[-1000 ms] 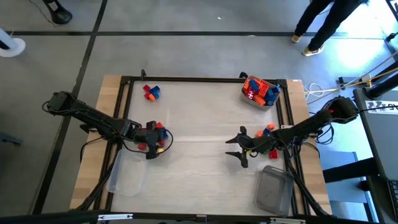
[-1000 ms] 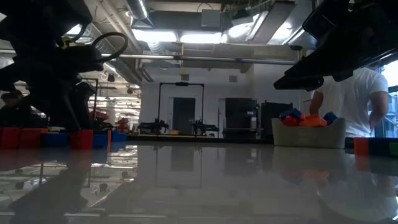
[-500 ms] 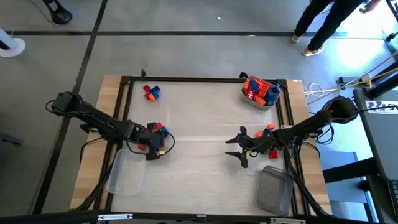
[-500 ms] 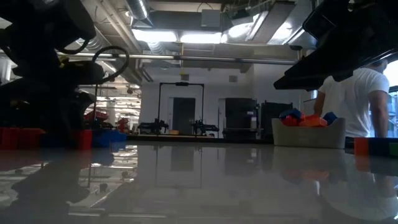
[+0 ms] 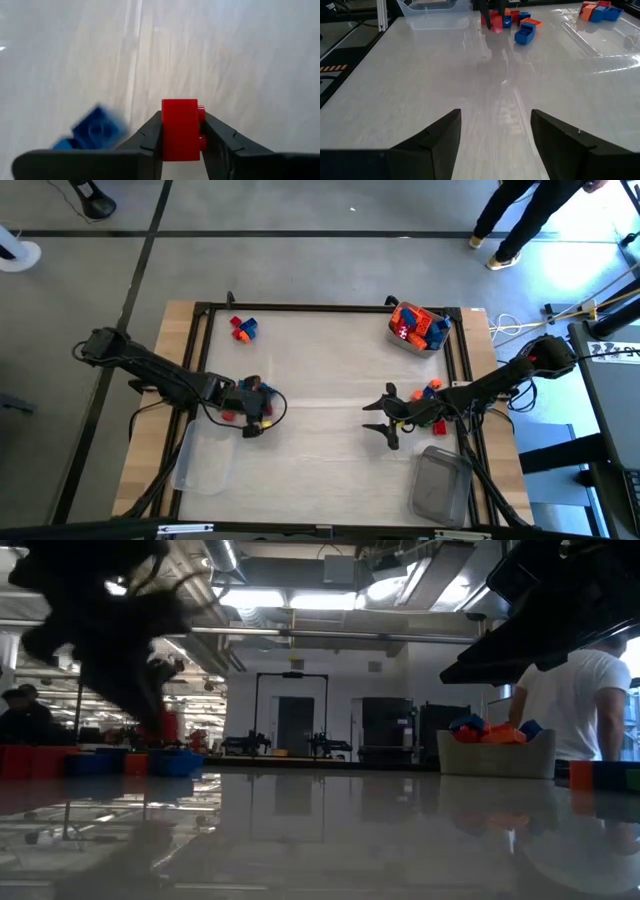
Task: Sort blocks by size
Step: Put the red game piece into the transparent bin
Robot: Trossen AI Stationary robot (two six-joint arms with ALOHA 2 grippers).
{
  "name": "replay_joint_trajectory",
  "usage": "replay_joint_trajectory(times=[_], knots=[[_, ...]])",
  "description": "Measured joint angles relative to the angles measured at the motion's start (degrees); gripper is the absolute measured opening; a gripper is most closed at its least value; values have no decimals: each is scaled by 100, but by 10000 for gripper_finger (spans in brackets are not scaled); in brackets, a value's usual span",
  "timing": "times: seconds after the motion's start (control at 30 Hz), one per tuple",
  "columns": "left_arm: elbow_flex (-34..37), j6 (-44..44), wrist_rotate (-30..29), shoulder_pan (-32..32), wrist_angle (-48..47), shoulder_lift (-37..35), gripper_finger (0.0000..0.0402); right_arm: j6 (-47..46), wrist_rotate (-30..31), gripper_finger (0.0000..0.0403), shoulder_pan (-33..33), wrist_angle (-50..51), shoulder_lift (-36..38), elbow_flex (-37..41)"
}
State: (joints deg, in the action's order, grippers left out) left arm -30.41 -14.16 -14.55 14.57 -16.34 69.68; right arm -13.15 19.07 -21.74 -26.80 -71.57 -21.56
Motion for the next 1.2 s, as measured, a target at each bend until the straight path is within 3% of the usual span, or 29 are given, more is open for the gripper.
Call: replay_joint_trajectory(times=[0.23,0.53,0.97,1.2], knots=[[-1140,-594,42,185,-1134,-293,79,0,0,237,0,4,0,0],[-2338,-1661,48,1018,-2497,-401,86,-3,2,237,0,78,0,-2],[-2538,-4644,45,2766,-4242,-401,88,-7,103,237,0,128,0,-2],[-2535,-5395,20,3498,-4475,-399,91,-48,103,237,0,128,0,-2]])
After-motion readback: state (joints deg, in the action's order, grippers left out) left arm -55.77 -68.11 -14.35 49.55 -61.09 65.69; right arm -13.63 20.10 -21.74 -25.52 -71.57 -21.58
